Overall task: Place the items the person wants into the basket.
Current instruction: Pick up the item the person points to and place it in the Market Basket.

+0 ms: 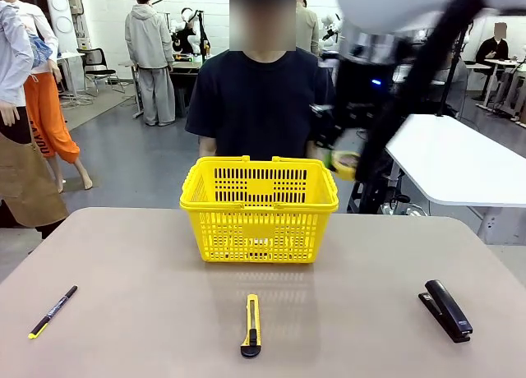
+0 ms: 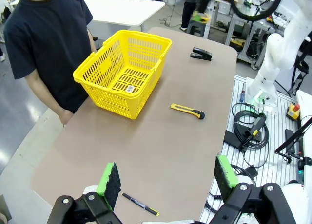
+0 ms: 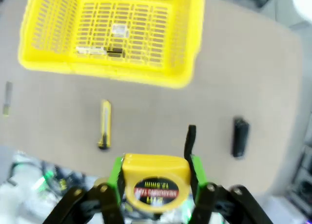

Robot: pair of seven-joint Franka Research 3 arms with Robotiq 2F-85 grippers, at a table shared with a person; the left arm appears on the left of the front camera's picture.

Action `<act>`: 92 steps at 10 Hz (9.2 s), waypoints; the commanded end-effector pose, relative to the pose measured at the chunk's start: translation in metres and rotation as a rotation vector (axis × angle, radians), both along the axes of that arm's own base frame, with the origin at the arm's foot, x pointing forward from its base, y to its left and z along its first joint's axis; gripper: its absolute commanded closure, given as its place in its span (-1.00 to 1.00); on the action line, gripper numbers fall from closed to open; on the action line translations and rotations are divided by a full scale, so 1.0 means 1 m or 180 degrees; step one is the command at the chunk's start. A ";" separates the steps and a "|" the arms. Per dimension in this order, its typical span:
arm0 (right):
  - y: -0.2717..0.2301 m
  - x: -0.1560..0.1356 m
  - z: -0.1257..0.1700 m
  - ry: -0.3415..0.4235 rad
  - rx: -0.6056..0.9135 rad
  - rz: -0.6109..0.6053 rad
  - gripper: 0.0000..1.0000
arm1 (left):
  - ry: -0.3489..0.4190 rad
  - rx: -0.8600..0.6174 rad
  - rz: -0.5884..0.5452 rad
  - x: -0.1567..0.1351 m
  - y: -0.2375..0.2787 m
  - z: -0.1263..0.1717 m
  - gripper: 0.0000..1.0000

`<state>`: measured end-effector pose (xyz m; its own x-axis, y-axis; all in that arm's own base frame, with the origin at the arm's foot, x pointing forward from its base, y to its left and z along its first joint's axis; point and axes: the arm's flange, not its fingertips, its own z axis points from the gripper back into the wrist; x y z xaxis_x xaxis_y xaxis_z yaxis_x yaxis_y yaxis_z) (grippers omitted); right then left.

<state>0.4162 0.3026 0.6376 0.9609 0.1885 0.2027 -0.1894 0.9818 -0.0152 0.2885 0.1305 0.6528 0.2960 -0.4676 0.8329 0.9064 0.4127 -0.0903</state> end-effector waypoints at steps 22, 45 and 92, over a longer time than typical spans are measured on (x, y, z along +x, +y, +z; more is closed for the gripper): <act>0.103 0.160 -0.190 0.0468 -0.0904 0.0681 -0.29 | -0.0074 -0.0042 -0.0046 0.000 0.001 0.000 -1.00; -0.192 -0.086 -0.036 -0.0010 0.0318 0.0569 -1.00 | -0.0074 -0.0042 -0.0046 0.000 0.001 0.000 -1.00; -0.481 -0.202 -0.007 -0.1865 0.2366 0.1485 -1.00 | -0.0074 -0.0042 -0.0046 0.000 0.001 0.000 -1.00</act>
